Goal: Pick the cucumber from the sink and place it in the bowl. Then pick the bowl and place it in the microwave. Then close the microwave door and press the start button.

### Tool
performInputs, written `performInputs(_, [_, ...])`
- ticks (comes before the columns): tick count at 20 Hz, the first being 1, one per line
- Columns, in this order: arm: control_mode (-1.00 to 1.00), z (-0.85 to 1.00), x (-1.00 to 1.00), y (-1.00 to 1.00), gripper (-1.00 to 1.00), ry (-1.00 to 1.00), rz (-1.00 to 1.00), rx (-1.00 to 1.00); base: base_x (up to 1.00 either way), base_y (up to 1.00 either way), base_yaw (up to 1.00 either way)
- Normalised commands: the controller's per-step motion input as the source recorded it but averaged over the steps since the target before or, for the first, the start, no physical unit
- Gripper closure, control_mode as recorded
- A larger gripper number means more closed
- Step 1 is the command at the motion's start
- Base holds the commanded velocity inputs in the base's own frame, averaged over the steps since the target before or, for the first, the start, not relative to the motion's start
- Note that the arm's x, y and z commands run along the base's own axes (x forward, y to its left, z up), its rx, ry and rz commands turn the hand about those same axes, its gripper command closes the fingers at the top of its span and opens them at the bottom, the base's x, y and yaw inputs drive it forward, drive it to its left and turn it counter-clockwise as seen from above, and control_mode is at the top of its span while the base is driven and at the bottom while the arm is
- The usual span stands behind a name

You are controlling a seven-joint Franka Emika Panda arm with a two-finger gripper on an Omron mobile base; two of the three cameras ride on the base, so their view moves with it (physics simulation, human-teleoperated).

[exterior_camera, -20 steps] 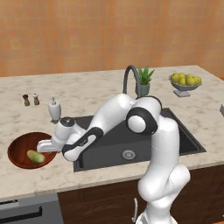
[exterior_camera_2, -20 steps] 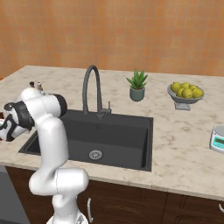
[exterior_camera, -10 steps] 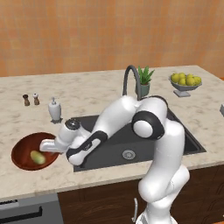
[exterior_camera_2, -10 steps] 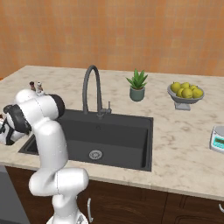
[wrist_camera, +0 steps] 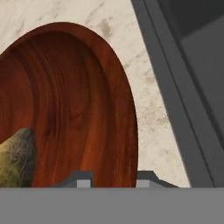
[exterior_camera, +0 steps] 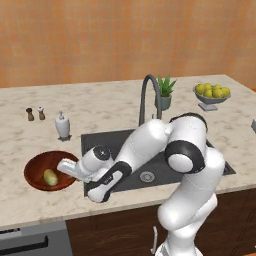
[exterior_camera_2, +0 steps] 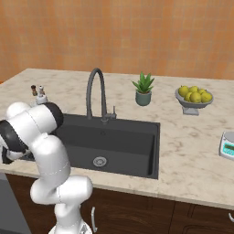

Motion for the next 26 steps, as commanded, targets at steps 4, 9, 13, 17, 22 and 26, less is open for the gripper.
performInputs(4, [-1.0,0.93,-0.26,-0.35,1.0,0.03,-0.18,0.09,0.0,0.0,0.0])
performInputs(9, [-1.0,1.0,-0.37,-0.34,1.0,0.11,-0.13,0.06,0.0,0.0,0.0])
performInputs(13, [-1.0,1.0,-0.3,-0.35,1.0,0.15,-0.14,0.07,0.0,0.0,0.0])
performInputs(17, [-1.0,1.0,-0.28,-0.4,1.0,0.15,-0.15,0.04,0.0,0.0,0.0])
performInputs(22, [-1.0,0.87,-0.4,-0.38,1.0,0.04,-0.18,0.0,0.0,0.0,0.0])
performInputs(26, [-1.0,0.78,-0.33,-0.41,1.0,0.02,-0.23,-0.06,0.0,0.0,0.0])
